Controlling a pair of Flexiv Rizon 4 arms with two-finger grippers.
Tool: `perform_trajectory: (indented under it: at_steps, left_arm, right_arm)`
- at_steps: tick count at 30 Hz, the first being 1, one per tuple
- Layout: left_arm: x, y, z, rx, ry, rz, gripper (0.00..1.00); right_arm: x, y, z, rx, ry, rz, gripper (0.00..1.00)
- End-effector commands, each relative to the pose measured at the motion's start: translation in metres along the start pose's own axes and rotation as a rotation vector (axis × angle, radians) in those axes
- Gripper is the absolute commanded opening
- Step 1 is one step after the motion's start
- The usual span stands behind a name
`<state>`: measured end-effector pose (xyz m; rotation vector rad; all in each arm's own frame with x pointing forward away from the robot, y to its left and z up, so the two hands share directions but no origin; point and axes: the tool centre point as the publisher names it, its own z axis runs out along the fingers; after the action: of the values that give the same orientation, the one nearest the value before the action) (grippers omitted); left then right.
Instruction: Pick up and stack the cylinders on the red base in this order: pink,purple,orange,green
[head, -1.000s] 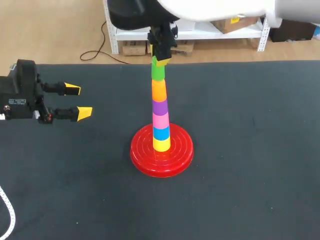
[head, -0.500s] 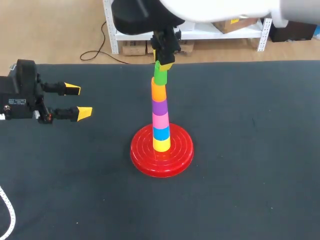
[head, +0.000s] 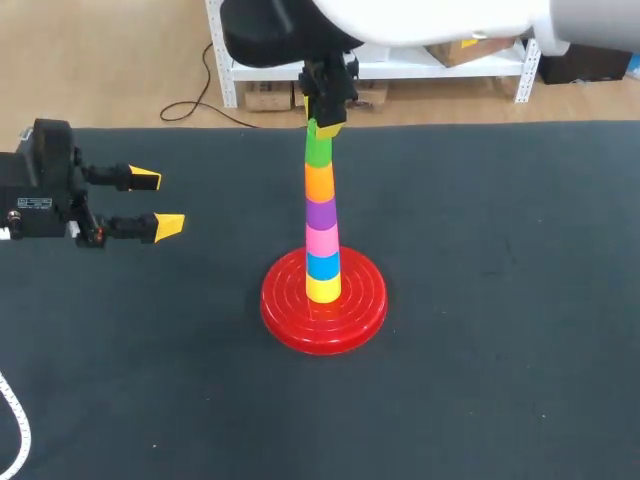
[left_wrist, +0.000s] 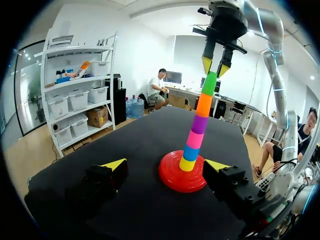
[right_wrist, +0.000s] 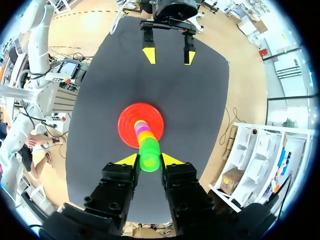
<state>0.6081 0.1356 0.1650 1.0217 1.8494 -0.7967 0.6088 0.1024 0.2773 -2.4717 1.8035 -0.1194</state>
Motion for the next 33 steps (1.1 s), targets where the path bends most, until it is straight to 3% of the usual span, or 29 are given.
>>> perform_trajectory:
  at_steps: [1, 18, 24, 26, 27, 33]
  left_arm:
    - [0.002, 0.0, 0.001, -0.004, -0.009, 0.003, 1.0]
    - [0.002, 0.0, 0.001, -0.004, -0.009, 0.003, 1.0]
    - [0.002, 0.0, 0.001, -0.004, -0.009, 0.003, 1.0]
    - [0.002, 0.0, 0.001, -0.004, -0.009, 0.003, 1.0]
    - [0.002, 0.0, 0.001, -0.004, -0.009, 0.003, 1.0]
    - [0.002, 0.0, 0.001, -0.004, -0.009, 0.003, 1.0]
  right_arm:
    - [-0.003, -0.001, 0.005, -0.006, 0.009, -0.003, 0.0]
    - [-0.007, -0.003, 0.024, -0.063, 0.007, 0.013, 0.0]
    - [-0.007, -0.004, 0.02, -0.036, -0.015, 0.019, 0.0]
    - [-0.007, -0.006, 0.012, -0.009, -0.029, 0.047, 0.41]
    - [-0.006, -0.007, 0.009, 0.002, -0.039, 0.063, 1.0]
    - [-0.006, -0.008, 0.004, 0.019, -0.04, 0.073, 1.0]
